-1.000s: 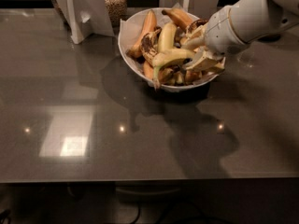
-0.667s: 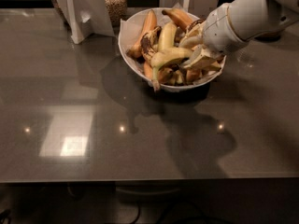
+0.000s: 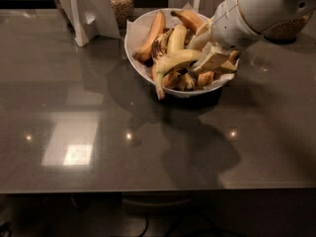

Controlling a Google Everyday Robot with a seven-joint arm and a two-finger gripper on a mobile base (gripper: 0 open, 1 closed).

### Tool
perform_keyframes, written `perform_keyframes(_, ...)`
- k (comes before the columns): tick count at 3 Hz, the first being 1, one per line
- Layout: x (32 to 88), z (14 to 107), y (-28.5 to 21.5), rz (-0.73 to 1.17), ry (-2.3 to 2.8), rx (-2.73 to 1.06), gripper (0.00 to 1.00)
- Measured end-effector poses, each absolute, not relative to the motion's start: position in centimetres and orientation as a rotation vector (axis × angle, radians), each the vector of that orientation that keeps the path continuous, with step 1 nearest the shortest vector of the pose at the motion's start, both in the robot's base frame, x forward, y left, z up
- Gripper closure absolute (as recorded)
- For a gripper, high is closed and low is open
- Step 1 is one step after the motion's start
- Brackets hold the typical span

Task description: Pick banana from white bowl

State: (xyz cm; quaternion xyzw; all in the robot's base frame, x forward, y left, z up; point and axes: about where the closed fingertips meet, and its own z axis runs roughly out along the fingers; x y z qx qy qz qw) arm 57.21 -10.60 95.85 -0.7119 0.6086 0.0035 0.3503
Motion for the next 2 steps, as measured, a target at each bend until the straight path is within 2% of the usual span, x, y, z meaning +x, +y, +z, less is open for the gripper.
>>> perform_keyframes(2, 53.7, 97.9, -12.5, 0.023, 1.630, -1.829, 1.00)
